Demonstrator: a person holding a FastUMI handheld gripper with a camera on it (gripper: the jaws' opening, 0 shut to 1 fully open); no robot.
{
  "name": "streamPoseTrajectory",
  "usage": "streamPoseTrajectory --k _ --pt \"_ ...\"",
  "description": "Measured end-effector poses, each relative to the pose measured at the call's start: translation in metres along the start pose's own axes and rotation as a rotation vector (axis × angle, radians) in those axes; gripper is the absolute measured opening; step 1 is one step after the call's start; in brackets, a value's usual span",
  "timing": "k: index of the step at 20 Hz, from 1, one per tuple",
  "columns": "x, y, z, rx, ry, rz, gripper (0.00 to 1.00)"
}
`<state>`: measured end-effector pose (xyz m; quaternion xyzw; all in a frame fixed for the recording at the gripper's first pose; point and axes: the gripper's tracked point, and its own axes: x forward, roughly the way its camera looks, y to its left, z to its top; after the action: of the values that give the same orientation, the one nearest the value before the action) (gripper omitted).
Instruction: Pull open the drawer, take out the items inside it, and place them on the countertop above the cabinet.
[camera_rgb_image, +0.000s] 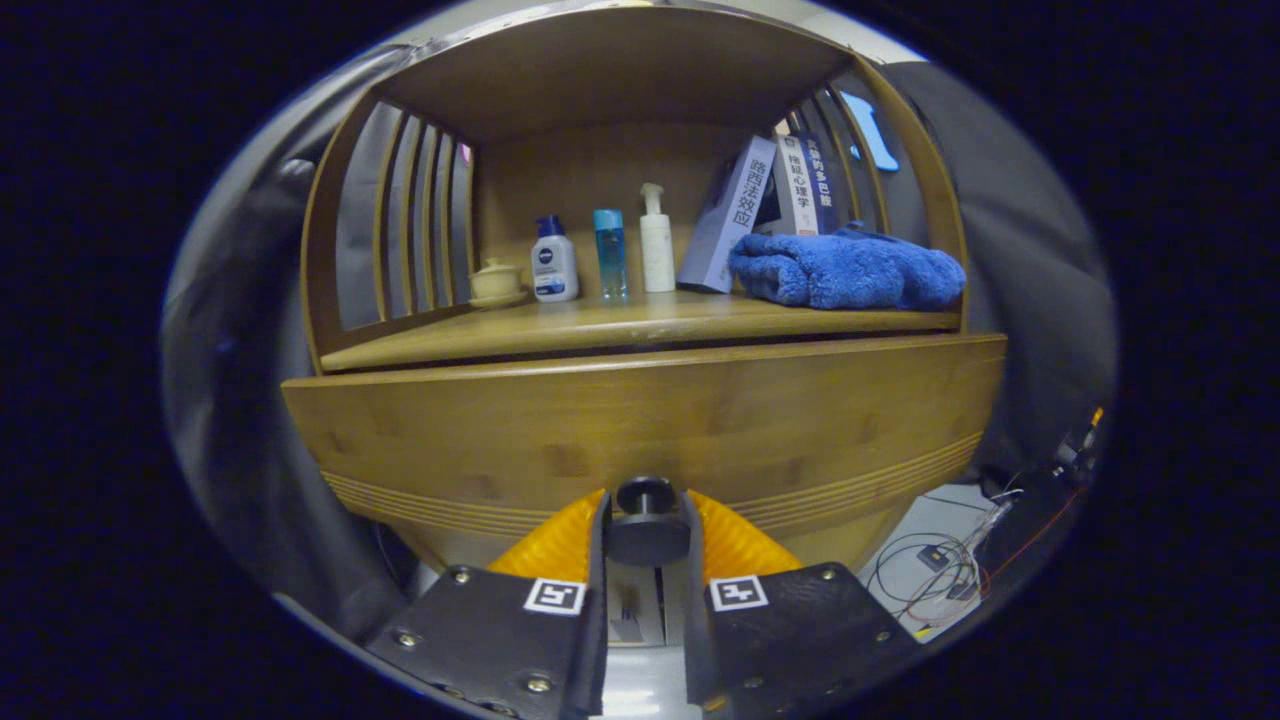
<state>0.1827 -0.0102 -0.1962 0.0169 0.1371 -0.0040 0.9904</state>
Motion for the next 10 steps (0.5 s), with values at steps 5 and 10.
streamPoseTrajectory --k 5,10 --pt "-0.027 -0.002 -0.006 -0.028 -0.003 0.019 0.31" --pt "-0.078 -0.003 -0.028 -0.032 -0.001 0.023 0.31"
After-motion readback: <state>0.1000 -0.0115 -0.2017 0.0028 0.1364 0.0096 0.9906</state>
